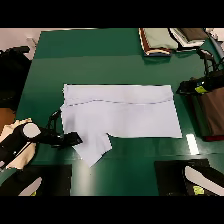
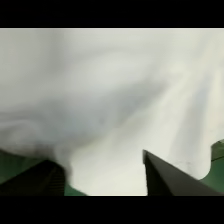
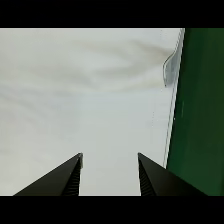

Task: Fold the shirts.

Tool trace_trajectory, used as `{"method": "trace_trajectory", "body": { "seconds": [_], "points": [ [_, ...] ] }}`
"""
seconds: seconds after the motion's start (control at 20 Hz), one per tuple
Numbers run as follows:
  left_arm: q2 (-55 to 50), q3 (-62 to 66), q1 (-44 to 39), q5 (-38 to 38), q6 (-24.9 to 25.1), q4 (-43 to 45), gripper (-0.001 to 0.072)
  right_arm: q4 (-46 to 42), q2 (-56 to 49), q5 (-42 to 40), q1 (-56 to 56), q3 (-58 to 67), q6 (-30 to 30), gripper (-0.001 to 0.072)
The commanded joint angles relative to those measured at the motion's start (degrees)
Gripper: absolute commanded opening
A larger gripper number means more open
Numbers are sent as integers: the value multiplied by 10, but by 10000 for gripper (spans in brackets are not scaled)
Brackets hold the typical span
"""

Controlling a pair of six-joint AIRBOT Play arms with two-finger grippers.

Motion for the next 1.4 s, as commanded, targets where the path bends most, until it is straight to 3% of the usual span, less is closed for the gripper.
{"method": "trace_trajectory", "body": {
  "seconds": [0.0,0.05,0.2,0.4,0.5,0.7,0.9,0.95,1.05,1.1,1.25,1.35],
  "points": [
    [2,-3,-30,60,-13,-43,200,-3,2,16,0,-1,0,408],
    [2,5,-30,59,-6,-40,38,-6,1,29,-5,-2,-4,407],
    [2,40,-31,29,-2,-6,30,-5,4,56,-52,-35,-17,407],
    [2,76,-30,2,9,21,30,-5,33,52,-182,-187,-37,414],
    [2,77,-30,5,11,21,30,-3,33,48,-250,-255,-37,581],
    [2,77,-30,7,11,21,30,64,0,42,-304,-337,-78,564],
    [2,77,-30,7,11,21,30,110,-26,12,-258,-349,-82,448],
    [2,77,-30,5,12,22,30,115,-22,2,-236,-349,-82,368],
    [2,81,-30,-19,11,42,29,114,-3,-20,-193,-344,-82,114],
    [6,88,-30,-39,9,60,29,114,12,-26,-176,-337,-82,39],
    [38,108,-30,-103,4,99,29,87,61,3,-141,-305,-81,21],
    [90,108,-30,-144,-27,121,29,38,104,54,-123,-282,-81,21]
  ]
}}
